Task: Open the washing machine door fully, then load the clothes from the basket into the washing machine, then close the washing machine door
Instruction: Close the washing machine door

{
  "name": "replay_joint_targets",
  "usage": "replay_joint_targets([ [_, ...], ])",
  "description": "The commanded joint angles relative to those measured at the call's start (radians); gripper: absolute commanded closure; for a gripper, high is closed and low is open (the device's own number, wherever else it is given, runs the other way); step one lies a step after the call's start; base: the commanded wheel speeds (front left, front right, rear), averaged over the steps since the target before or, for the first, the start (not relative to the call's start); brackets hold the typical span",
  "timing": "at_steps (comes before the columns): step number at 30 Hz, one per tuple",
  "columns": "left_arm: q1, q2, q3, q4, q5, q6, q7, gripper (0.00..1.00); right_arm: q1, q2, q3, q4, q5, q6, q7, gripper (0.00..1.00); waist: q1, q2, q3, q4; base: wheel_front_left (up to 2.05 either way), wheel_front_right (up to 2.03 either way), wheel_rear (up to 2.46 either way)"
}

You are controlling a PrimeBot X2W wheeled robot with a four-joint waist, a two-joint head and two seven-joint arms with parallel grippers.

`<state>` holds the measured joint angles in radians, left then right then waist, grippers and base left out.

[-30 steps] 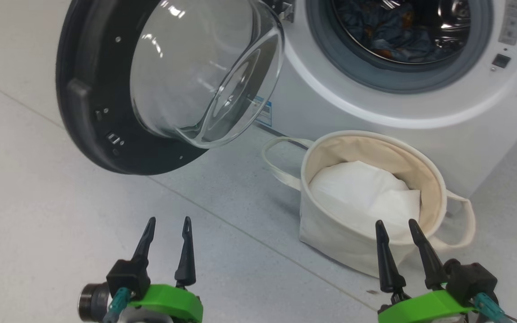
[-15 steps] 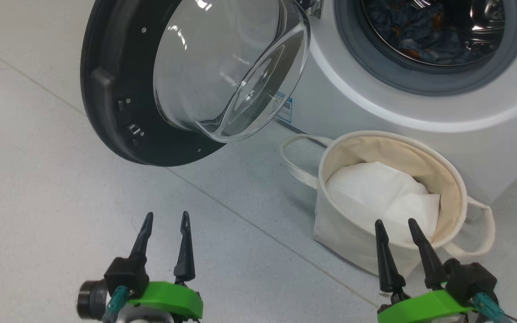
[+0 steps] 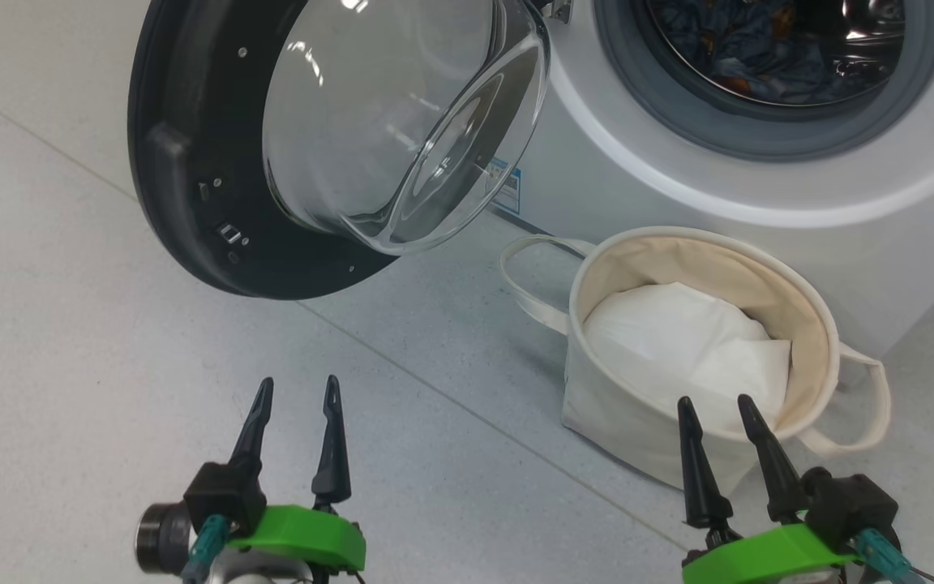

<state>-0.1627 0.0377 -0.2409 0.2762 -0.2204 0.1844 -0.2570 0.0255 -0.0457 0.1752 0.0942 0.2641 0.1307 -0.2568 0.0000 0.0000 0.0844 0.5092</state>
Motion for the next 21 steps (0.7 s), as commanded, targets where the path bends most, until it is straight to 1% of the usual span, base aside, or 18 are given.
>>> replay_joint_targets([
  [1,-0.023,0.013,0.037,-0.040,-0.003,0.003,-0.005,0.00,-0.041,-0.004,0.022,-0.034,-0.008,0.000,-0.005,0.00,0.0000,0.0000,0.001,0.000,0.00,0.00,0.00],
  [8,-0.021,0.013,0.032,-0.034,-0.012,0.001,-0.005,0.00,-0.042,-0.004,0.022,-0.033,-0.010,0.000,-0.005,0.00,0.0000,0.0000,0.001,-0.002,0.00,0.00,0.00],
  [9,-0.020,0.013,0.030,-0.033,-0.021,-0.004,-0.005,0.81,-0.042,-0.004,0.023,-0.032,-0.010,0.000,-0.005,0.00,0.0000,0.0000,0.000,-0.003,0.00,0.00,0.00],
  [10,-0.018,0.013,0.030,-0.032,-0.034,-0.011,-0.005,1.00,-0.041,-0.004,0.023,-0.032,-0.010,0.000,-0.005,0.00,0.0000,0.0000,0.000,-0.003,0.00,0.00,0.00],
  [12,-0.020,0.013,0.036,-0.045,-0.067,-0.026,-0.005,1.00,-0.040,-0.004,0.024,-0.030,-0.010,0.000,-0.005,0.00,0.0000,0.0000,0.001,-0.004,0.00,0.00,0.00],
  [13,-0.020,0.013,0.041,-0.056,-0.094,-0.038,-0.005,1.00,-0.041,-0.004,0.024,-0.030,-0.011,0.000,-0.005,0.00,0.0000,0.0000,0.002,-0.005,0.00,0.00,0.00],
  [14,-0.019,0.013,0.048,-0.072,-0.143,-0.061,-0.005,1.00,-0.041,-0.004,0.023,-0.029,-0.011,0.000,-0.005,0.00,0.0000,0.0000,0.002,-0.005,0.00,0.00,0.00],
  [15,-0.016,0.013,0.063,-0.092,-0.238,-0.092,-0.005,1.00,-0.041,-0.004,0.022,-0.028,-0.011,0.000,-0.005,0.00,0.0000,0.0000,0.003,-0.005,0.00,0.00,0.00],
  [16,-0.012,0.013,0.080,-0.110,-0.351,-0.135,-0.005,1.00,-0.041,-0.004,0.022,-0.027,-0.012,0.000,-0.005,0.00,0.0000,0.0000,0.003,-0.006,0.00,0.00,0.00],
  [18,-0.009,0.013,0.117,-0.126,-0.548,-0.243,-0.005,1.00,-0.042,-0.004,0.021,-0.024,-0.013,0.000,-0.005,0.00,0.0000,0.0000,0.005,-0.007,0.00,0.00,0.00],
  [19,-0.012,0.013,0.140,-0.132,-0.616,-0.278,-0.005,1.00,-0.043,-0.004,0.020,-0.022,-0.014,0.000,-0.005,0.00,0.0000,0.0000,0.006,-0.008,0.00,0.00,0.00],
  [20,-0.016,0.013,0.162,-0.136,-0.679,-0.297,-0.005,1.00,-0.044,-0.004,0.019,-0.021,-0.015,0.000,-0.005,0.00,0.0000,0.0000,0.007,-0.009,0.00,0.00,0.00],
  [21,-0.022,0.013,0.182,-0.136,-0.730,-0.306,-0.005,1.00,-0.045,-0.004,0.017,-0.019,-0.016,0.000,-0.005,0.00,0.0000,0.0000,0.008,-0.009,0.00,0.00,0.00],
])
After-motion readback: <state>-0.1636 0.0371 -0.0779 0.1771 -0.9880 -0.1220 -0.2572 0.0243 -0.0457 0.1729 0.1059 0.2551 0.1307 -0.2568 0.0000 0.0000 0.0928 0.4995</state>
